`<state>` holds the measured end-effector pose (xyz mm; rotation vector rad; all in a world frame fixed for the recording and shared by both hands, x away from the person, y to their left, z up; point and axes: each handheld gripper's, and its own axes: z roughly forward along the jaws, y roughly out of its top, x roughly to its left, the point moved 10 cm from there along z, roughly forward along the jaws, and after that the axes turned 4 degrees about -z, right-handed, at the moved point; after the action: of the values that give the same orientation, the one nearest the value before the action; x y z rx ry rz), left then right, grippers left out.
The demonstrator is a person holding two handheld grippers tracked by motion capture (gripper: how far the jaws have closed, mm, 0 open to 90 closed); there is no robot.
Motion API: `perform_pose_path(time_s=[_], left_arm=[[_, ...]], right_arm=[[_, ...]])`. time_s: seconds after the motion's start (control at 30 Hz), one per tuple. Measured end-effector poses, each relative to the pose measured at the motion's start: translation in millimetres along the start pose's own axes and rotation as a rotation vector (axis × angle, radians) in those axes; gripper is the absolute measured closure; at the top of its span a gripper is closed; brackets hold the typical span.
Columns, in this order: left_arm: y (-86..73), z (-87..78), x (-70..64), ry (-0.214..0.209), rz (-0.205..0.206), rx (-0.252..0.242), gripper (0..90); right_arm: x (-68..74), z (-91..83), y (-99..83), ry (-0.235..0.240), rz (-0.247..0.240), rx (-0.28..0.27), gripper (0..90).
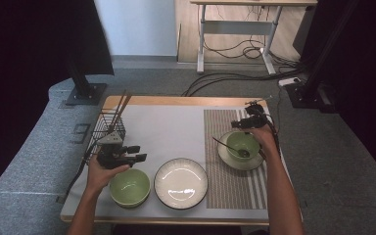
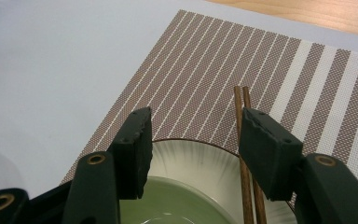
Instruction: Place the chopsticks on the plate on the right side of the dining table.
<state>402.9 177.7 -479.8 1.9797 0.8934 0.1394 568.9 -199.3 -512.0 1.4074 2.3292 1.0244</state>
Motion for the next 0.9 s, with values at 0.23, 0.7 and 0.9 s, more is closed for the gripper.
perform_pose_path(time_s=[0.23,0.7,0.9], left_arm=[[-1.1,1.1,-0.9,-0.002,0.002,0.006,49.6],[-1.3,1.8,-1.0,-0.002,0.001,0.007,49.7],[-1.7,2.3,-0.8,0.000,0.001,0.009,49.6]], right_arm=[[-1.4,-0.9,5.3,-0.007,-0.009,0.007,44.2],[-3.4,6.1,4.9,0.002,0.000,0.017,44.2],[-5.1,8.6,6.1,0.003,-0.002,0.032,44.1]])
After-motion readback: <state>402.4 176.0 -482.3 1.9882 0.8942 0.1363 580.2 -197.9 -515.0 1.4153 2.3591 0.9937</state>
